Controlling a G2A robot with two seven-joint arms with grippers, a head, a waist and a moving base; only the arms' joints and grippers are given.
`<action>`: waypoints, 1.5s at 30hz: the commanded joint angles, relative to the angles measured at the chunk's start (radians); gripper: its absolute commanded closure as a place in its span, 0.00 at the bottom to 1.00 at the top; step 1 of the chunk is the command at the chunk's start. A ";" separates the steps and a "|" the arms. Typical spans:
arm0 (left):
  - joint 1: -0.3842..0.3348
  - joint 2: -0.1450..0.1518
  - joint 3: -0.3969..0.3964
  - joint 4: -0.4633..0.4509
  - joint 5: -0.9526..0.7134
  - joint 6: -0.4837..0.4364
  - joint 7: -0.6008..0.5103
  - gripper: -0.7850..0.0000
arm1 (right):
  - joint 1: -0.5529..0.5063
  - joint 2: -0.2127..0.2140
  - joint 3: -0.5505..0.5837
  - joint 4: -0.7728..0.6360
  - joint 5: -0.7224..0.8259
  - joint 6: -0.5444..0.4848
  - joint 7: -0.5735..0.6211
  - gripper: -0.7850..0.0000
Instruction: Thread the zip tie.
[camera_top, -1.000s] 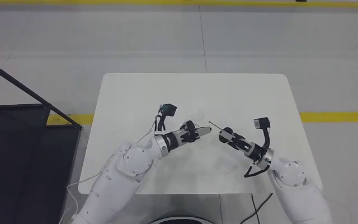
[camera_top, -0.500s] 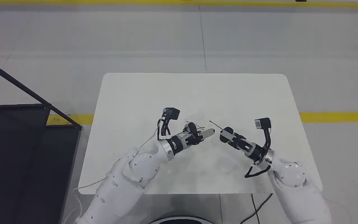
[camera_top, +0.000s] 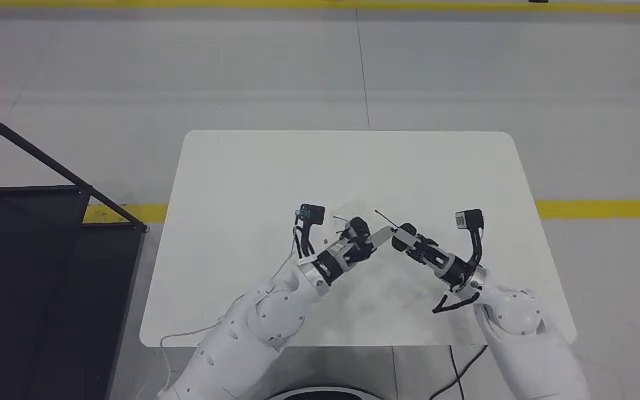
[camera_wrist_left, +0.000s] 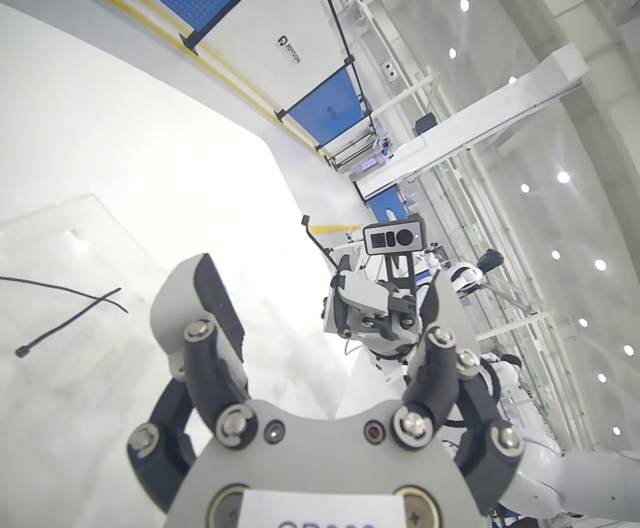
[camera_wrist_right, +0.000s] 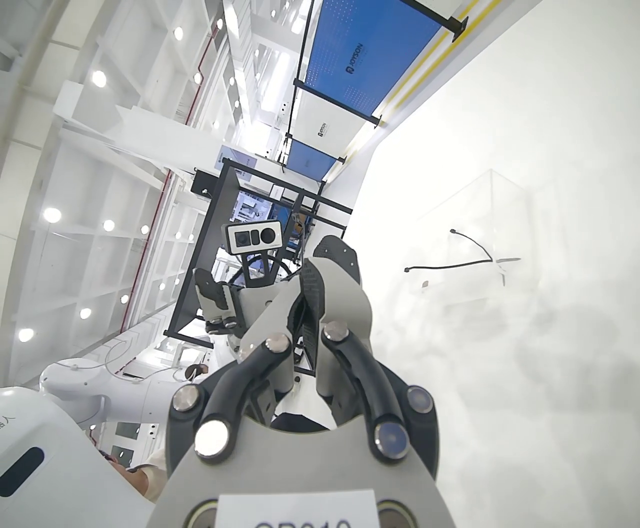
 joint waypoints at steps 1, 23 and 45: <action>-0.012 -0.008 0.015 0.027 0.004 -0.006 0.027 0.41 | 0.000 0.000 0.000 0.001 0.000 -0.003 0.000 1.00; -0.045 -0.054 0.036 0.147 -0.040 -0.088 0.119 0.59 | 0.017 -0.004 -0.008 0.020 -0.008 0.007 0.005 1.00; -0.047 -0.078 0.019 0.174 -0.028 -0.121 0.121 1.00 | 0.023 -0.006 -0.018 0.018 -0.031 0.011 0.006 1.00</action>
